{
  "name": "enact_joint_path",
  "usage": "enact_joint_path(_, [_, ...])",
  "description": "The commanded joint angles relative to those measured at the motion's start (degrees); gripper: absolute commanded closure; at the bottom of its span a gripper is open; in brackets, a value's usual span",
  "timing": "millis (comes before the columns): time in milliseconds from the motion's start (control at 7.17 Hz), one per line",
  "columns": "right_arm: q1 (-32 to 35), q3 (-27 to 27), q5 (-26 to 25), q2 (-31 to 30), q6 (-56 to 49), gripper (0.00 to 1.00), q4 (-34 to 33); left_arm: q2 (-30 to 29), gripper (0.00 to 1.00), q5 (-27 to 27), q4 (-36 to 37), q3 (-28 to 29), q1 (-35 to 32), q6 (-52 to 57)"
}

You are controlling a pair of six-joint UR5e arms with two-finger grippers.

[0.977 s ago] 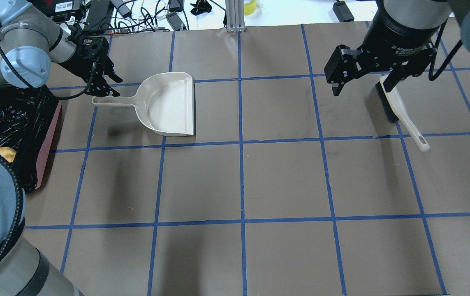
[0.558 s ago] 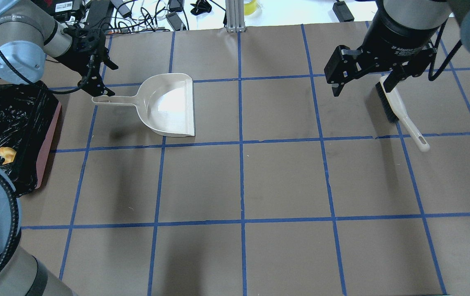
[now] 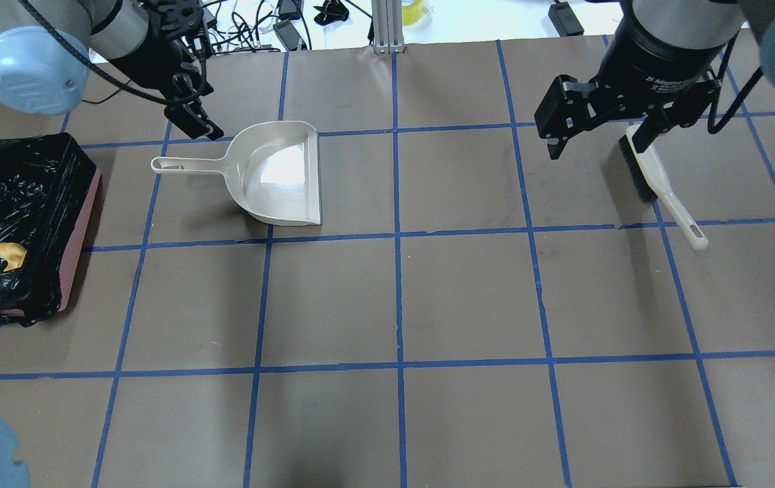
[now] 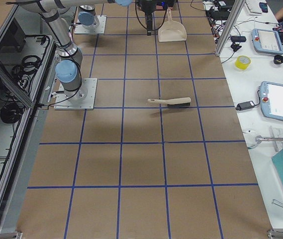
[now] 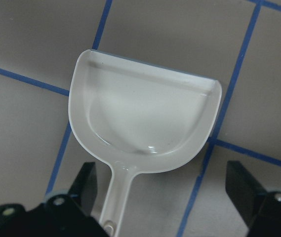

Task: Sweep and dump trash into bin

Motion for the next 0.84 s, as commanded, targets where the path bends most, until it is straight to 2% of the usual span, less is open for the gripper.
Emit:
enact_joint_path(0, [0.0, 0.0, 0.2, 0.0, 0.0, 0.0, 0.0, 6.4, 0.06, 4.5, -4.8, -0.5, -1.9, -15.4])
enact_joint_path(419, [0.0, 0.0, 0.2, 0.1, 0.0, 0.0, 0.0, 11.8, 0.04, 5.4, -6.7, -2.0, -5.3, -42.8])
enact_joint_path(698, [-0.1, 0.0, -0.1, 0.1, 0.0, 0.0, 0.1, 13.5, 0.03, 11.5, -6.3, -2.7, -6.7, -58.6])
